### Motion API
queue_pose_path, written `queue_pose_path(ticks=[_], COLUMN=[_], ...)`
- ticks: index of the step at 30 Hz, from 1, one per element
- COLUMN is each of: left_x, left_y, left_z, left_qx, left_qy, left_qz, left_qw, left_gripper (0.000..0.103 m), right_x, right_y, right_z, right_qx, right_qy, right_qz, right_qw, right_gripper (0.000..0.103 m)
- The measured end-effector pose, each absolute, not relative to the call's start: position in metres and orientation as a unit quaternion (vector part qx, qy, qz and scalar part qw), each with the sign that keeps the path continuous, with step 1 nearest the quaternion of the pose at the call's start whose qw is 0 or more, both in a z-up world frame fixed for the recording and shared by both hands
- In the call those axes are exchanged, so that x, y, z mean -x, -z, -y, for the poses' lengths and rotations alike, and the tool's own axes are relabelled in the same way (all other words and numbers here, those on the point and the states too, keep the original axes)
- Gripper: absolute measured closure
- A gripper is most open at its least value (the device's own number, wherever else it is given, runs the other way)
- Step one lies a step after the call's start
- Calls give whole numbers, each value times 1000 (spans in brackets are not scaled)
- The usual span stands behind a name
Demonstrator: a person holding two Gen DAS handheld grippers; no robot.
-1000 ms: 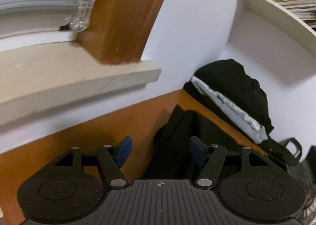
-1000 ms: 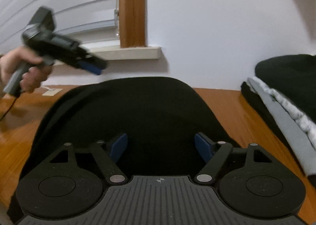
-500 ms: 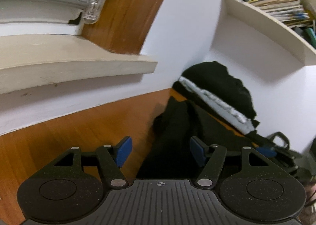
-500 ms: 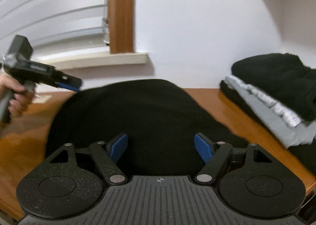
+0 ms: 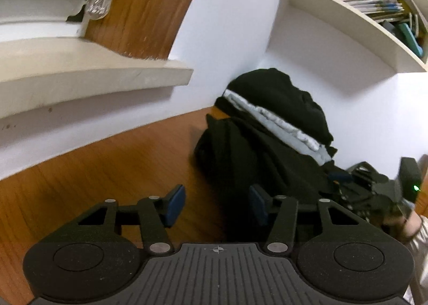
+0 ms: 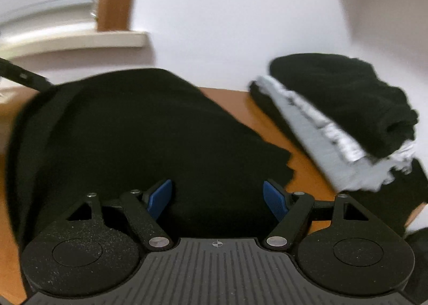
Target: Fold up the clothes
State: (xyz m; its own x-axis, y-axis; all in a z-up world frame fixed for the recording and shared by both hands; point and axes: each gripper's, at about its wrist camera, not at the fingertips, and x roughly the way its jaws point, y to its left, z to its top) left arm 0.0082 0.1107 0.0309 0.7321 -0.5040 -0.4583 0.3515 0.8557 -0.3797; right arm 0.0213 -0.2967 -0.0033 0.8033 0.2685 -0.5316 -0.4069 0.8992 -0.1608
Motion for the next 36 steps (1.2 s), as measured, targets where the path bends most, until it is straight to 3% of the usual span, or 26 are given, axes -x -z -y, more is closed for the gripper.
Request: queue_pose_path(ticks=[3,4,7,8,17,22,29,35,36], left_x=[-20,-27,-52,-61,-121,-131,-141,-152,-153], left_y=[-38,-41,-43,-43,-32,-34,-34,-25,-24], left_z=[-99,-94,-73,-64,-8,6,33,35,33], left_qx=[118,111,100,91,18,-5,-67,-67,-64], left_qy=[233,235,252,256,250,246,238,247,249], left_qz=[-272,-270,-272,-275,-311,-316,-300,-333,-336], left_qw=[926,927,923,922,917,916,921,908,906], left_gripper=[51,61,79,81,81,64,64,69,74], right_x=[-37,-39,-45,-48,-66,-65,-61,-61,-61], right_y=[-3,-8,-16,-15,8,17,24,24,24], right_z=[317,324,333,330,313,316,316,316,317], right_qx=[109,88,41,43,70,61,56,55,54], right_qy=[-164,-170,-200,-207,-241,-247,-244,-245,-245], right_qz=[-261,-254,-234,-231,-241,-230,-215,-213,-212], right_qw=[945,948,951,950,938,939,944,944,944], right_gripper=[31,31,31,31,32,32,32,32,32])
